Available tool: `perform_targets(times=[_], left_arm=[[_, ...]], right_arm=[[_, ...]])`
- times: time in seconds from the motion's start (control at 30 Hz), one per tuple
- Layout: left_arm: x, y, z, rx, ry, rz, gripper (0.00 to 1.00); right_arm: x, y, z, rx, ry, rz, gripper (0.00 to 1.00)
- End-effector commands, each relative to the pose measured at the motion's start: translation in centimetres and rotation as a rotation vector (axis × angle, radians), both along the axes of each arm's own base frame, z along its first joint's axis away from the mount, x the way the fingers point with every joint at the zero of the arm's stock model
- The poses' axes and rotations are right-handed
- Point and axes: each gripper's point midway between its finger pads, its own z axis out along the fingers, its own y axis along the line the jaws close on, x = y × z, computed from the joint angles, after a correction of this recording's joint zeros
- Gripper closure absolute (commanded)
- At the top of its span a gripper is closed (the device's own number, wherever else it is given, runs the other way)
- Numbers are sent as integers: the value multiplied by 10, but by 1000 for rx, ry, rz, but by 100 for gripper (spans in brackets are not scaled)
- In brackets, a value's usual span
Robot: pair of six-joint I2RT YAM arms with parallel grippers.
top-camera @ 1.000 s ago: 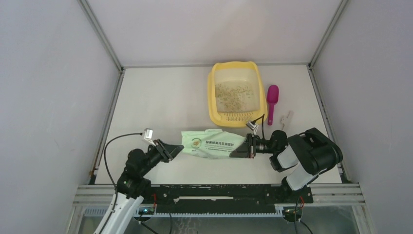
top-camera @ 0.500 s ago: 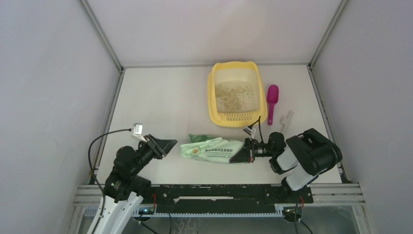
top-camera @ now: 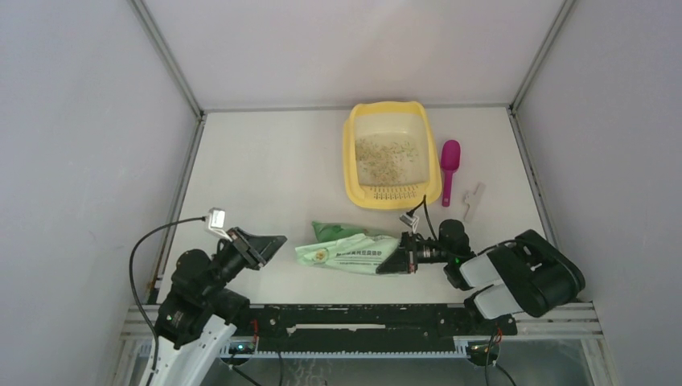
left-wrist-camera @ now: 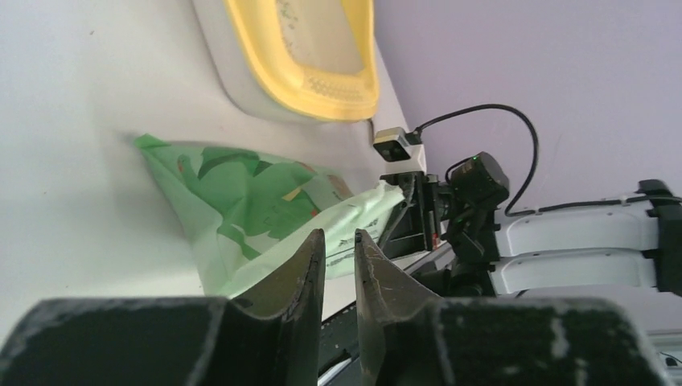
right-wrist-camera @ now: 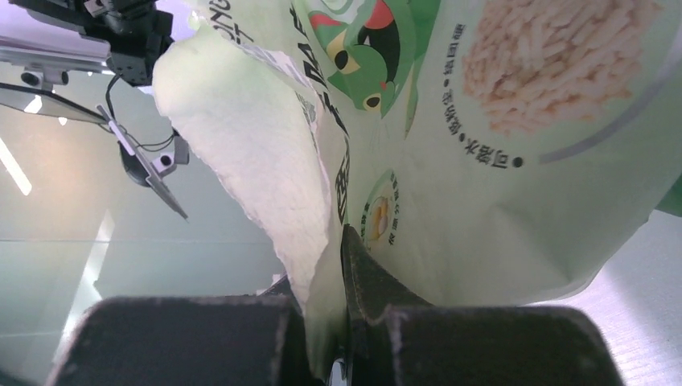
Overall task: Fill the litter box with clean litter
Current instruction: Close the cat litter bag at the center of the board.
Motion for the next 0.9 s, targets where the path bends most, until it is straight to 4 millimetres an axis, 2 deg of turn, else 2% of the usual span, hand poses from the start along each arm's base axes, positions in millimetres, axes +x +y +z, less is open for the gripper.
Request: perform_targets(times=[0.0,0.1,0.17,0.27,0.3,0.33,0.37,0.4,0.47,0.67,0.87], left_arm=[[-14,0,35,-8,-86,-42,76],[-16,-2,34,2,-95,-61,74],[-17,-5,30,21,-101,-89,69],[-12,-2,18,74,-113,-79,61],[-9,-2,14,86,-122,-76,51],[-5,-3,10,81,-122,-67,31],[-2,-6,11,67,-148,-78,6],[1,-7,10,65,-160,-72,1],[10,-4,6,71,-166,-36,0],[37,-14,-7,127,-225,-44,0],[39,-30,-18,153,-290,-133,5]], right_arm=[[5,2,10,-6,-90,-21,100],[8,5,14,-78,-171,-28,100],[11,2,19,-121,-249,-53,100],[23,-6,39,-113,-332,-116,100],[26,-8,44,-108,-350,-126,100],[28,-11,46,-106,-352,-130,100],[30,-12,48,-102,-348,-128,100],[31,-13,48,-99,-342,-121,100],[32,-11,48,-101,-326,-96,100],[32,-7,40,-104,-296,-46,100],[38,-11,45,-98,-299,-54,100]])
